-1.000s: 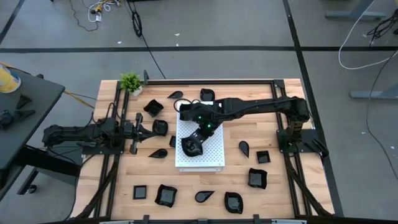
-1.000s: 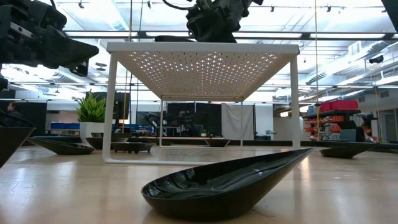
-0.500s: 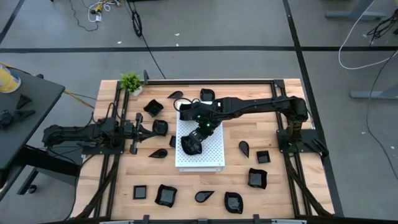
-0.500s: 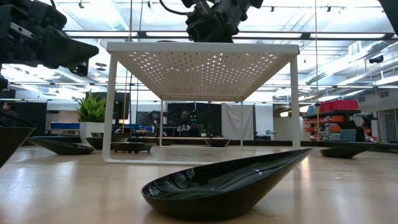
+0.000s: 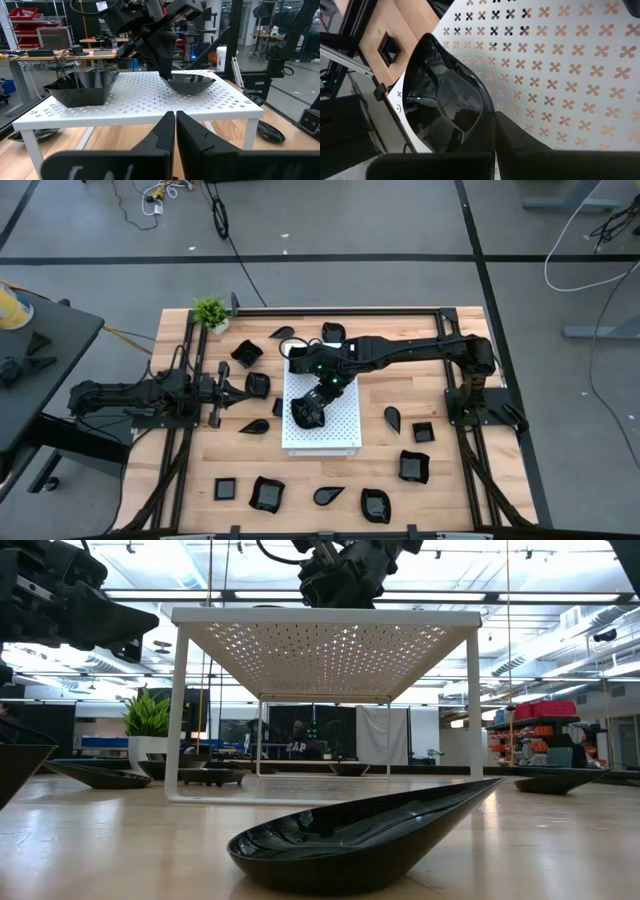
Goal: Pick & Place Mini shaped plates
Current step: Put the black leaf shaped plate on the shelf
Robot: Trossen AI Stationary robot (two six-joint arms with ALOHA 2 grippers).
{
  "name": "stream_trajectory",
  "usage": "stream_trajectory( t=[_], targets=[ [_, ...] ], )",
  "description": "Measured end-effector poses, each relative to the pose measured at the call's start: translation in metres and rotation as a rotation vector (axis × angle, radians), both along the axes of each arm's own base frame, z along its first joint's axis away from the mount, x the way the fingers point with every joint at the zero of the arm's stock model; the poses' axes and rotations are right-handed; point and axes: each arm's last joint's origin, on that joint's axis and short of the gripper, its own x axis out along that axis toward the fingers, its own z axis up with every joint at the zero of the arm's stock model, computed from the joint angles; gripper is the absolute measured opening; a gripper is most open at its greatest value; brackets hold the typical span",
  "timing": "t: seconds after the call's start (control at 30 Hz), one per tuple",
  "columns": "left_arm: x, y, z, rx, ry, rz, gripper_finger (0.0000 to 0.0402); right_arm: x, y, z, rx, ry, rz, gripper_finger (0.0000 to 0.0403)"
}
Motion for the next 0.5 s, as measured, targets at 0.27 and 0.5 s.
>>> stream_trajectory(
  t=[0.27, 0.5],
  targets=[
    [0.0000, 0.0000, 0.0000, 0.000, 0.000, 0.000, 0.0021, 0.0000, -0.0002, 0.0000, -0.001, 0.000, -0.001, 0.0022],
    [0.0000, 0.0000, 0.0000, 0.000, 0.000, 0.000, 0.0021, 0.0000, -0.0004, 0.0000, -0.001, 0.000, -0.002, 0.0033]
  ],
)
